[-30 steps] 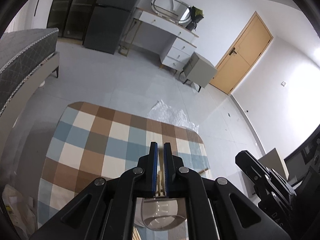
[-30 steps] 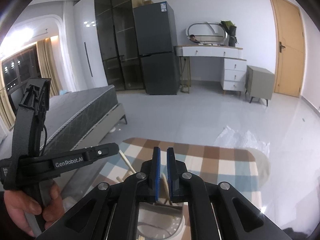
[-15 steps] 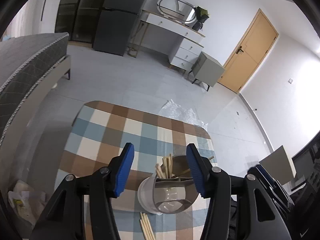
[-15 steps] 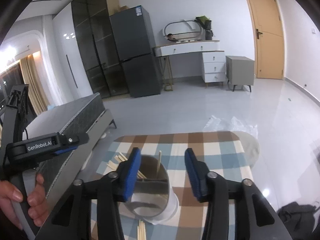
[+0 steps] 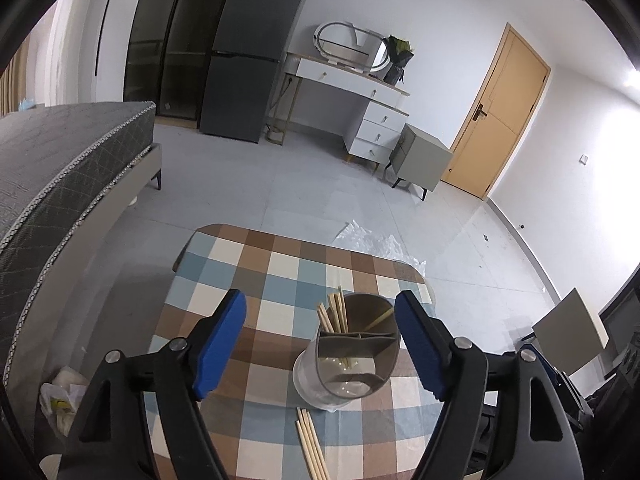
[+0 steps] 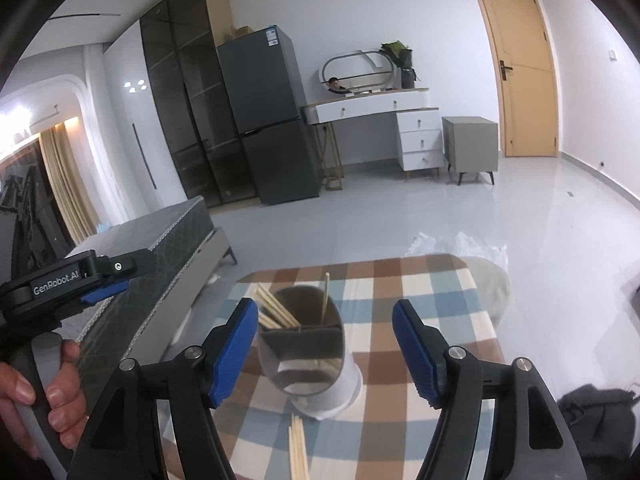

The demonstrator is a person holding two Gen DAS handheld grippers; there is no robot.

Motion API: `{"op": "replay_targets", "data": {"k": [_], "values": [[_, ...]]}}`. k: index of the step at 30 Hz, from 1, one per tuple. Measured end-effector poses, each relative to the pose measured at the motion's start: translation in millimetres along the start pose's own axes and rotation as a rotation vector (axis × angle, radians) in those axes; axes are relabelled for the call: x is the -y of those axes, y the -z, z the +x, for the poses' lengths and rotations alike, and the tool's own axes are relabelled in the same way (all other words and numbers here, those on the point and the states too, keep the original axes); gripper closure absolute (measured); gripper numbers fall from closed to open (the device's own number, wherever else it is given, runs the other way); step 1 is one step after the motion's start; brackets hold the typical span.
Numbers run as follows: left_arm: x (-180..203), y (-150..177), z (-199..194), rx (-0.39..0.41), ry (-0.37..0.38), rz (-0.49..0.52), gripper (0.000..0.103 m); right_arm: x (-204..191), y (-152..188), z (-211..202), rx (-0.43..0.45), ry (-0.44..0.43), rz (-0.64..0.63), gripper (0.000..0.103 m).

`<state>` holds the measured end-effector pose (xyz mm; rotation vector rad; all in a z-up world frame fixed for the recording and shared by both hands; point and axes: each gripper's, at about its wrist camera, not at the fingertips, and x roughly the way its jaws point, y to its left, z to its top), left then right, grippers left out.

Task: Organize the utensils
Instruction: 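Open both grippers to release the chopsticks and raise them from the holder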

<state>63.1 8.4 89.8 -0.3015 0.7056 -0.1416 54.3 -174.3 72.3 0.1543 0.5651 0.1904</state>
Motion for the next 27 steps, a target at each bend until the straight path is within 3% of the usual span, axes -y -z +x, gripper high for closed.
{"op": "replay_targets", "data": {"k": [9, 27], "values": [[1, 22, -12, 0.027, -0.042, 0.035, 0.022, -1, 21, -16, -0.004, 0.007, 0.007, 0.022], [-1, 75, -5, 0.007, -0.096, 0.071, 0.018, 2, 72, -28, -0.021, -0.029, -0.018, 0.02]]}}
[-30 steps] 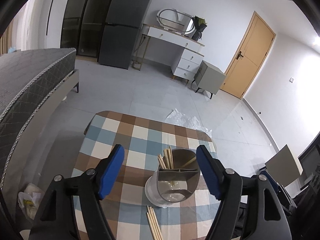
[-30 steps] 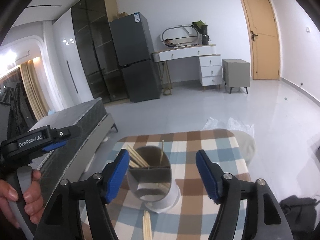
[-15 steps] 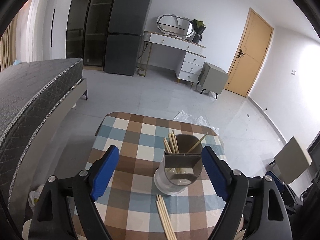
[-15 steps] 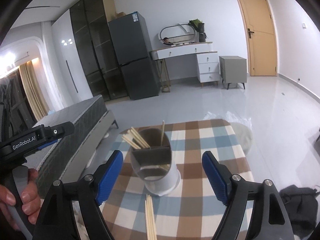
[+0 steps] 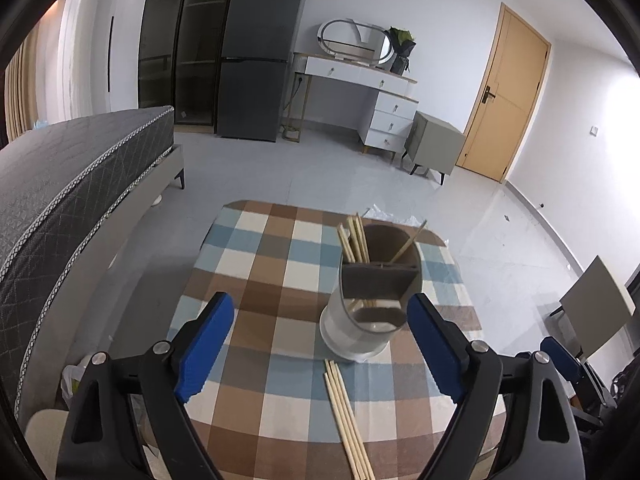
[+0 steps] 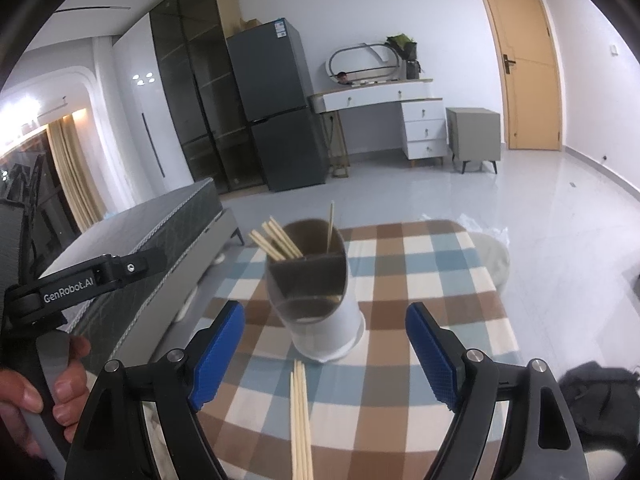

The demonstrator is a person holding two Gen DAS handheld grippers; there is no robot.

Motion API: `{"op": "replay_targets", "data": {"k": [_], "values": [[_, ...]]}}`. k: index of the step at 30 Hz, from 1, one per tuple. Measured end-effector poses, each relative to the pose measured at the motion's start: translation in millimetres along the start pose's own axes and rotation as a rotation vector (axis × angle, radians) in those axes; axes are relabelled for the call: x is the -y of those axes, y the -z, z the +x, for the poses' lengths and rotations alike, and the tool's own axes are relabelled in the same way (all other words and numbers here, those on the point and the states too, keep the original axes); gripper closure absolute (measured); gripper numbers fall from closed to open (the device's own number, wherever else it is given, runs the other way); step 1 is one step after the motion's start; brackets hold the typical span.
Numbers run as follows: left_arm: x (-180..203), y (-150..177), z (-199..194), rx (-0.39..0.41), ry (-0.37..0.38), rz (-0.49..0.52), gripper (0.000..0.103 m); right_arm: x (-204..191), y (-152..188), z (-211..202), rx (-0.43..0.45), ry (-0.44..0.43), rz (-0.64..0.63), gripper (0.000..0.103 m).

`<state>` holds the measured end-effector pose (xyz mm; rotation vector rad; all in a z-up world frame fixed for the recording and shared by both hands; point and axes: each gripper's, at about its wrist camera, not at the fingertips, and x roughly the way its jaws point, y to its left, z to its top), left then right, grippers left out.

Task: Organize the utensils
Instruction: 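Open both grippers to release the chopsticks and raise them from the holder, then lower both open grippers toward the remaining chopsticks beside the holder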

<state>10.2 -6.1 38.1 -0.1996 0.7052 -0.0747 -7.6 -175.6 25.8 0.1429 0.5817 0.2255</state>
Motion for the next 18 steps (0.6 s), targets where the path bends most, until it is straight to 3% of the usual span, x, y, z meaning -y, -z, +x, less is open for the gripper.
{"op": "replay_targets", "data": {"k": [6, 10, 18], "values": [[-2, 20, 11, -0.024, -0.022, 0.016, 0.018, 1, 19, 6, -0.004, -0.019, -0.021, 0.02], [-3, 32, 20, -0.054, -0.041, 0.033, 0.018, 7, 30, 14, -0.004, -0.007, 0.011, 0.007], [-13, 51, 39, -0.087, -0.075, 0.033, 0.018, 11, 45, 40, -0.09, -0.022, 0.042, 0.003]]}}
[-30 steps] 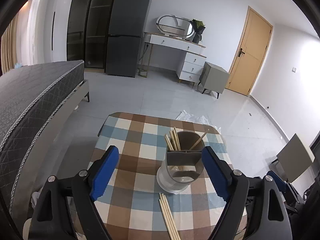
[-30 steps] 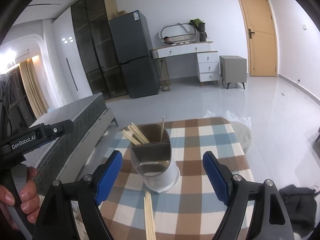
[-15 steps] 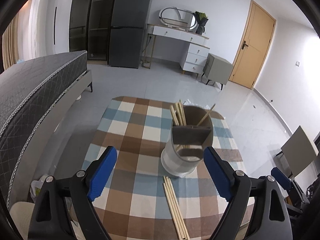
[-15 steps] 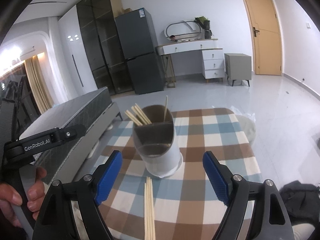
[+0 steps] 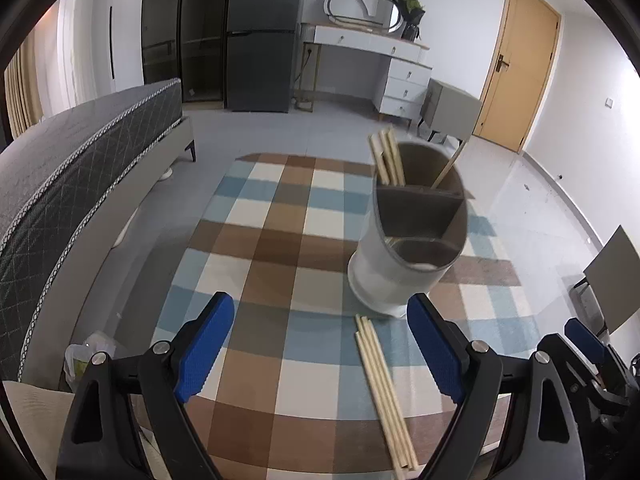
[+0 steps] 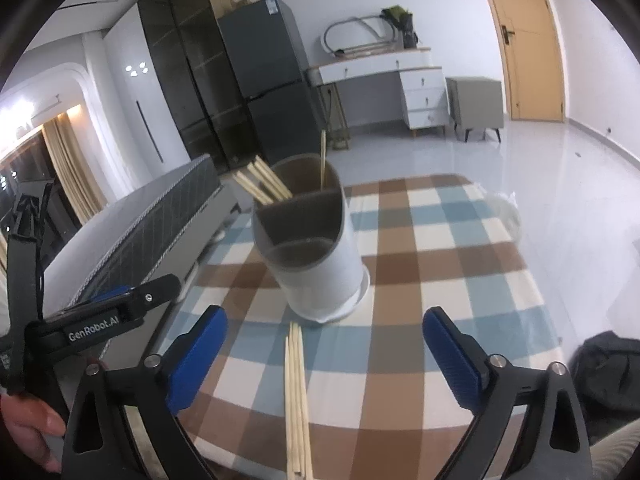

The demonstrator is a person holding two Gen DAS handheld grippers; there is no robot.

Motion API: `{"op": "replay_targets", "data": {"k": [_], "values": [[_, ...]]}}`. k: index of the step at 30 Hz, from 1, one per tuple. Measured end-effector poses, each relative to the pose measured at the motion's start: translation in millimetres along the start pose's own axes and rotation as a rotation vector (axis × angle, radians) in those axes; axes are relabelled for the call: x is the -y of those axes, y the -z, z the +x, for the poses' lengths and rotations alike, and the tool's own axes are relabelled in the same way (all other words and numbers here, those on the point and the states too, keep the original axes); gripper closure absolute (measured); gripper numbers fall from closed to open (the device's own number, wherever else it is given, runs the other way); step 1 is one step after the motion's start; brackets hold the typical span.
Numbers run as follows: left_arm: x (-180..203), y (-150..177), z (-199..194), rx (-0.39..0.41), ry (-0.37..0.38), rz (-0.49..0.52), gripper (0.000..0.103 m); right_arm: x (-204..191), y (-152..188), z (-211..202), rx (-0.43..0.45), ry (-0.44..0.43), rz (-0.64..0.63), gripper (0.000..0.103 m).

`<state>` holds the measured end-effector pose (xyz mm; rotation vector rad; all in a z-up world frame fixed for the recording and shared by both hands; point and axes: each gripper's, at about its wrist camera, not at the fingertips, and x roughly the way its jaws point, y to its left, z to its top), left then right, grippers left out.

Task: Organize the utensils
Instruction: 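Lower both open grippers toward the remaining chopsticks beside the holder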

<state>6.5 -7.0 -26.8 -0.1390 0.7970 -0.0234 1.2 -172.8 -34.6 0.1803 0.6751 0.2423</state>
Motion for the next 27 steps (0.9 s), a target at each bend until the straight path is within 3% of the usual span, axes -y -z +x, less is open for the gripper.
{"op": "replay_targets", "data": {"k": [7, 10, 14, 27], "values": [[-10, 8, 25, -0.081, 0.0, -0.041, 0.018, -8, 11, 23, -0.073, 0.013, -0.045, 0.002], [-12, 9, 28, -0.081, -0.034, -0.037, 0.018, -10, 13, 32, -0.078, 0.021, -0.054, 0.002], [-24, 6, 34, -0.077, -0.073, -0.08, 0.018, -7, 16, 56, -0.174, 0.039, -0.029, 0.002], [-35, 1, 52, -0.136, -0.059, -0.127, 0.018, -20, 26, 118, -0.324, 0.08, -0.126, 0.006]]}}
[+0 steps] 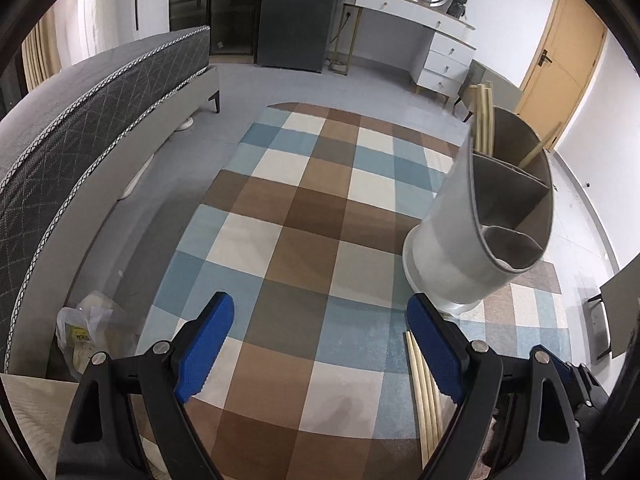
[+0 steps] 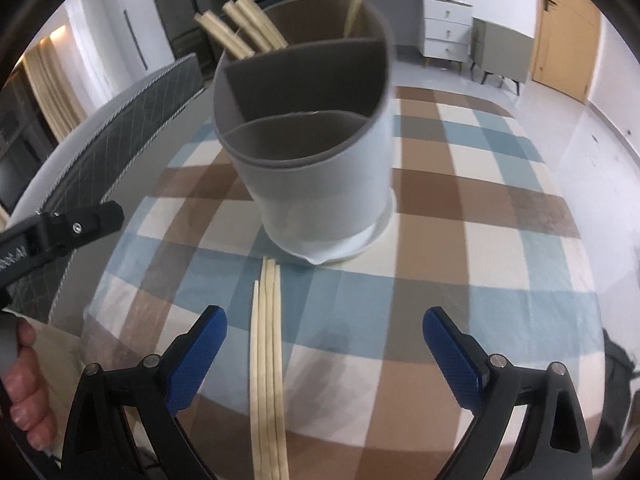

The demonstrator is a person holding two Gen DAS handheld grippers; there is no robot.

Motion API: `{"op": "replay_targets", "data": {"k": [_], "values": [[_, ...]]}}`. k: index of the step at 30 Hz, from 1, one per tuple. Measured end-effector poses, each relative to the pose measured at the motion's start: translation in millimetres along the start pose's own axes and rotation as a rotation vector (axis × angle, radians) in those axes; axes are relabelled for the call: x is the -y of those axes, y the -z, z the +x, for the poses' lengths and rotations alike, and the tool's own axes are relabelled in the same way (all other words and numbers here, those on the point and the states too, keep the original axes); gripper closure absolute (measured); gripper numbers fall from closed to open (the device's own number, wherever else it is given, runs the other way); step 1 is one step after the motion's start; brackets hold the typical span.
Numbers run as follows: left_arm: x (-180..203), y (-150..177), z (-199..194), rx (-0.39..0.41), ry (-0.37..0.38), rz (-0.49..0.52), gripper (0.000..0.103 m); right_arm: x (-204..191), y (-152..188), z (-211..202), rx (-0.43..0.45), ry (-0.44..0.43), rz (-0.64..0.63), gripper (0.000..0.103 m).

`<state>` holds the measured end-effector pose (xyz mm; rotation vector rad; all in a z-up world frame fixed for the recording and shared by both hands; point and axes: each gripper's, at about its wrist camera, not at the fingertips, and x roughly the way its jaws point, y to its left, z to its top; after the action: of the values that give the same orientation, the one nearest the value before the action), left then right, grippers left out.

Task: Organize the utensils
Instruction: 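Lower both open grippers toward the remaining chopsticks beside the holder, then pinch one chopstick with the right gripper and lift it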

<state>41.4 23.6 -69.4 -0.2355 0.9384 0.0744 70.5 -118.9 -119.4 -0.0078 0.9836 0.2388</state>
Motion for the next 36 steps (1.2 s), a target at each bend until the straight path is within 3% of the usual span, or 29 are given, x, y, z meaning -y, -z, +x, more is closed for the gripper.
{"op": "replay_targets", "data": {"k": [8, 10, 20, 22, 36], "values": [[-26, -6, 10, -0.041, -0.038, -0.113, 0.018, -17, -4, 35, -0.078, 0.025, -0.103, 0.028], [-28, -5, 13, -0.053, -0.047, -0.116, 0.018, -19, -2, 41, -0.092, 0.032, -0.121, 0.036], [-25, -3, 22, -0.083, -0.069, -0.088, 0.018, -20, 2, 50, -0.125, 0.064, -0.14, 0.051], [-24, -3, 22, -0.082, -0.075, -0.081, 0.018, -21, 3, 53, -0.142, 0.077, -0.147, 0.057], [-26, -2, 21, -0.083, -0.098, -0.075, 0.018, -35, -9, 62, -0.11, 0.062, -0.171, 0.06]]}}
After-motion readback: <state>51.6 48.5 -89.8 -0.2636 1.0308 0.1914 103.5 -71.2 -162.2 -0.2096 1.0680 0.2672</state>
